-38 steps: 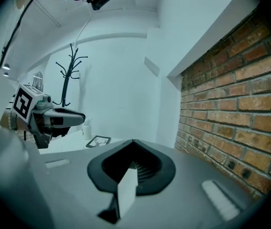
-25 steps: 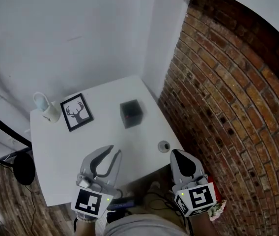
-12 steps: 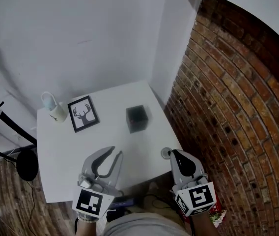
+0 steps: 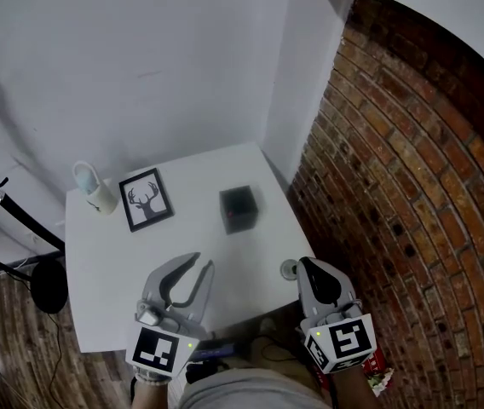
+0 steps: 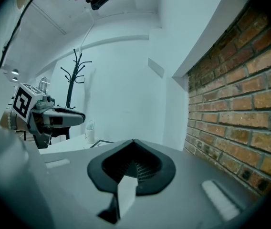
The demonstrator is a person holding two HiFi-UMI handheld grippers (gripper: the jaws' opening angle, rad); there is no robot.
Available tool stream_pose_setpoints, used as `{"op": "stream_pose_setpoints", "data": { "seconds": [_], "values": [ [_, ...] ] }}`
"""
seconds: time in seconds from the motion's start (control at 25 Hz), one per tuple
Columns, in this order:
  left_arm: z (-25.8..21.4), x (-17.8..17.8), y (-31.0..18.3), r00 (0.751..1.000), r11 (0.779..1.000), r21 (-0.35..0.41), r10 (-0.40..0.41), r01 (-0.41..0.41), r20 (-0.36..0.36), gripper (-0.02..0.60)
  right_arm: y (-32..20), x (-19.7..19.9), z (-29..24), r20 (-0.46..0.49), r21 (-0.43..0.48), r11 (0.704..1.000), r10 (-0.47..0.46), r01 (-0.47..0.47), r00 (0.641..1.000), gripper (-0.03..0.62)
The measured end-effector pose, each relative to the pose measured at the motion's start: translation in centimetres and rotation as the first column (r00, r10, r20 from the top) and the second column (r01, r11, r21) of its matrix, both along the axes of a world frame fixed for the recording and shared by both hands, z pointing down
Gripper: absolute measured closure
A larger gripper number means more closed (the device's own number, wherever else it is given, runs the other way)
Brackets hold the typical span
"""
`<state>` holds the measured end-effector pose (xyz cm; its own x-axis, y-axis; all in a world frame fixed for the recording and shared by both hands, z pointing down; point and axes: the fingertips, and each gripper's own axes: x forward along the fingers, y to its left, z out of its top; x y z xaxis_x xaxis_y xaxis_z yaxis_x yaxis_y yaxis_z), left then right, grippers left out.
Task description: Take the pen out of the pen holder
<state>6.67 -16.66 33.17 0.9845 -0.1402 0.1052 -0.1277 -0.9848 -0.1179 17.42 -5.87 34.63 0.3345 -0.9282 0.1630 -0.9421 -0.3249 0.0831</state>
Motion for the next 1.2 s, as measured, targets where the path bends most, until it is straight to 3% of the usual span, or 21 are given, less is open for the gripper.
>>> {"op": "stream_pose_setpoints", "data": {
  "seconds": [0.44, 1.2],
  "values": [
    [1.1, 1.6, -0.9, 1.000, 1.000, -0.019, 0.012, -0.012, 0.019, 0.516, 0.1, 0.8, 1.2, 0.025, -0.024, 1.000, 0.013, -0.012, 1.000, 0.590],
    [5.9, 8.4, -3.8, 0.996, 0.999, -0.029, 0.036, -0.033, 0.086, 0.515, 0.3, 5.0, 3.2, 0.057, -0.089, 0.995, 0.048, -0.043, 0.997, 0.590]
  ]
}}
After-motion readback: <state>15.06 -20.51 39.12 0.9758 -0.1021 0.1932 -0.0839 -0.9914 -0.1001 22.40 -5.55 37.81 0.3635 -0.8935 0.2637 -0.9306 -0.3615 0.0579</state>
